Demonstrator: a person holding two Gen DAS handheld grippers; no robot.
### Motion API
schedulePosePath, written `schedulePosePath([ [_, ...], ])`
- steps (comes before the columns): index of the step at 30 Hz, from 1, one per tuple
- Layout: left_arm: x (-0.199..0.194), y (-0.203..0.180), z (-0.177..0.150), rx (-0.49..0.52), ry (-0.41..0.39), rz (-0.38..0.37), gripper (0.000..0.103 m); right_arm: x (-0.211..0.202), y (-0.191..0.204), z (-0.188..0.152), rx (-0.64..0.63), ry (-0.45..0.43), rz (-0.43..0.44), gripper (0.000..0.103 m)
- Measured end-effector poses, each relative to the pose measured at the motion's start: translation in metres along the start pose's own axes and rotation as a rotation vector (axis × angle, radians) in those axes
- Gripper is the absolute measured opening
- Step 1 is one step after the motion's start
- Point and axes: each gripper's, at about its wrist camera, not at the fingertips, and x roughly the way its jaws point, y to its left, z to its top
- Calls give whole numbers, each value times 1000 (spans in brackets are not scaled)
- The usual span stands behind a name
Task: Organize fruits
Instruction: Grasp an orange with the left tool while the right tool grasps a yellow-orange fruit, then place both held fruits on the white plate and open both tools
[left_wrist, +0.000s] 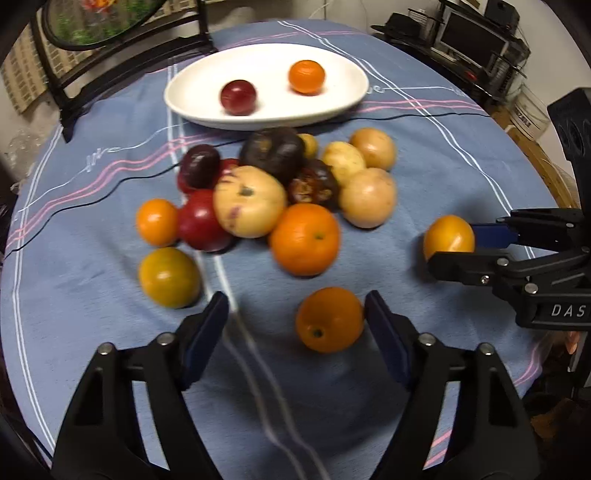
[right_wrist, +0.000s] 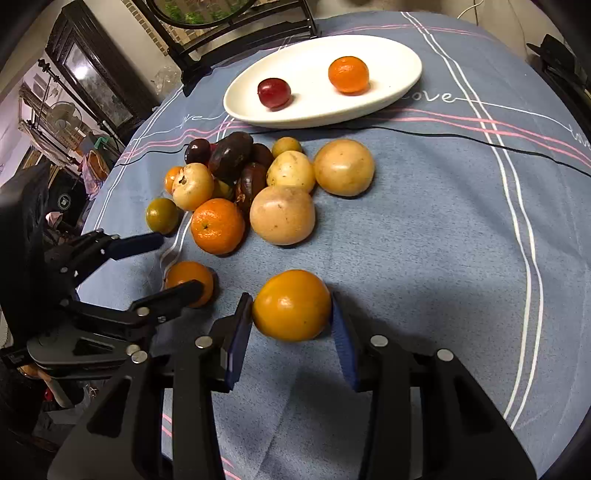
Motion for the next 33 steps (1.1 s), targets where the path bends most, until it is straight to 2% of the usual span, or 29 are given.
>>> schedulePosePath([
  [1,1,-2,0,4,5,-27,57,-2,0,-1,0,0,2,42],
  [2,1,-4,0,3,9,-61,38,-2,0,-1,-2,-1,4,42],
  [3,0,-7,-1,1,15,-85,38,-3,1,0,-4,-3,6,42],
  [6,-1,-8,-2,11,20,-85,38,-3,2,2,-10,-6,13,42],
  [9,-4,-1,-3,-22,25,-85,37,-4,4,4,-16,-13,18,42],
  [14,-29,12,14,-57,-30,-61,37,-14,9,15,-38,-44,24,42],
  [17,-47,26,36,-83,-85,-49,37,-25,11,33,-51,-87,19,42],
  [25,-83,61,143,-89,-262,48,37,-74,12,128,-67,-296,9,42],
  [29,-75,70,178,-109,-281,92,37,-76,9,157,-56,-340,-6,42],
  [33,-47,77,192,-143,-242,103,37,-59,5,172,-63,-325,-26,42],
])
